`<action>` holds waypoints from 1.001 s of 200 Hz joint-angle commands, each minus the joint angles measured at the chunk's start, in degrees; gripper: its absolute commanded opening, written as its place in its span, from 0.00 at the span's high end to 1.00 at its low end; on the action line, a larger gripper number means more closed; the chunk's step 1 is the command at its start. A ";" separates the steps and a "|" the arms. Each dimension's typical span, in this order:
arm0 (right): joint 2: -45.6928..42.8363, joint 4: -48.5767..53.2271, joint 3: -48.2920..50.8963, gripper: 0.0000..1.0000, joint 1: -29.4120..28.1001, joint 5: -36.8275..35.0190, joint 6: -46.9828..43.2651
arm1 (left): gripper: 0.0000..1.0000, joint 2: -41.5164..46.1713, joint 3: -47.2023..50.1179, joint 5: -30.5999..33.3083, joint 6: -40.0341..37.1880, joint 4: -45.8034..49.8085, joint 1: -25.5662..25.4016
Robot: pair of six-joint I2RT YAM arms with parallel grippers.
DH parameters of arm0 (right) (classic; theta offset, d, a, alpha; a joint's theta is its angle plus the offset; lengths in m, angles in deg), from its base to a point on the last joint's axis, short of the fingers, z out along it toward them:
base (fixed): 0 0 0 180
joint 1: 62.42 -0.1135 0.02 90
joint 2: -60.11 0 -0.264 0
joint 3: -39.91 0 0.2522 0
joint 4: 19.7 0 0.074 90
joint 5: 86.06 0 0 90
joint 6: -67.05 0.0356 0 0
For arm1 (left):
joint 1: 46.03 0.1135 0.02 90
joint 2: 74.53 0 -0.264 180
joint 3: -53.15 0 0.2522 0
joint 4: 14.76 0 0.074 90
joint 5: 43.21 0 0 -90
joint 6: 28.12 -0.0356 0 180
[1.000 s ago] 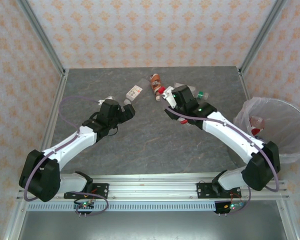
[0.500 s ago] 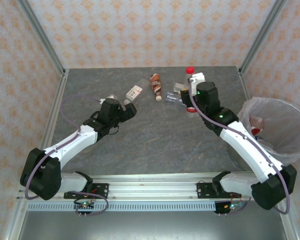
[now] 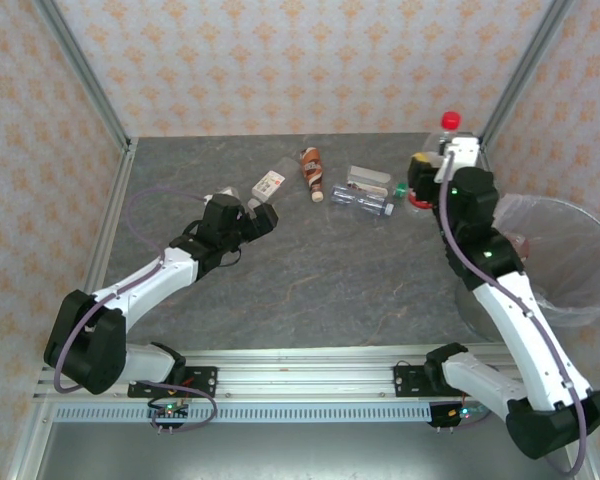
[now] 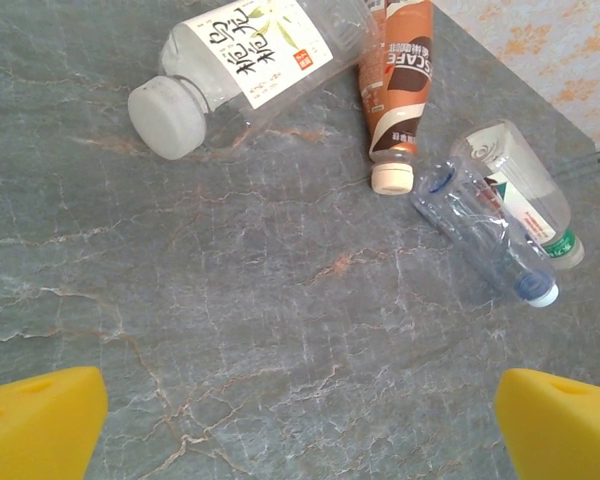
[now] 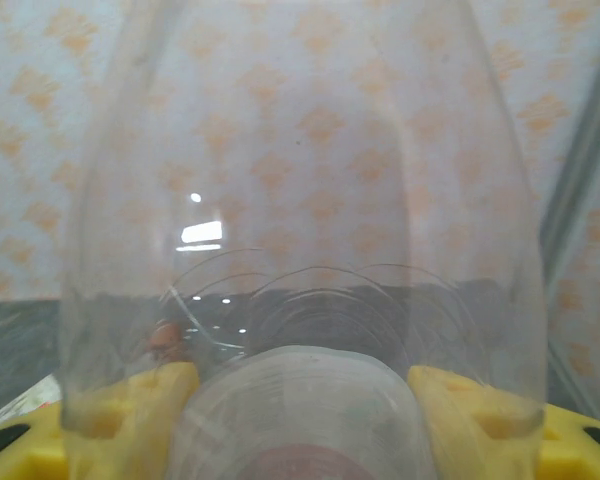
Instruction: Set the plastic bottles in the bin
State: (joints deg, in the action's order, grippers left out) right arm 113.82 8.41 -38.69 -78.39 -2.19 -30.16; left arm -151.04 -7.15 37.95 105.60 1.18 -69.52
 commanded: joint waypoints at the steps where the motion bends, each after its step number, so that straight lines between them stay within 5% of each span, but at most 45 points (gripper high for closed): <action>1: -3.88 2.84 -4.23 0.48 5.13 1.15 2.18 | 0.00 -0.18 -0.99 -0.26 0.48 -1.97 0.22; 34: -5.74 3.35 -5.66 0.46 9.18 1.62 3.82 | 0.00 -2.05 -1.65 -1.69 0.65 -2.59 0.24; 114: -12.99 -6.50 -4.09 0.48 13.11 -21.80 -5.17 | 0.00 -1.19 -1.65 -0.98 -0.77 -0.79 0.19; 159: -13.09 -2.20 -2.28 0.47 16.74 -26.32 -5.63 | 0.00 -0.51 -1.91 -0.81 -1.71 0.38 0.22; 200: -10.16 7.09 -2.33 0.40 25.07 -26.35 2.97 | 0.00 0.50 -1.27 -0.18 -2.19 0.84 0.24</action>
State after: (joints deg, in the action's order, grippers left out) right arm 101.36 8.39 -40.85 -56.51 -27.28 -32.23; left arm -152.54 -7.72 36.59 105.12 0.92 -69.52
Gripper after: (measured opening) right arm 0.591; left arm 0.999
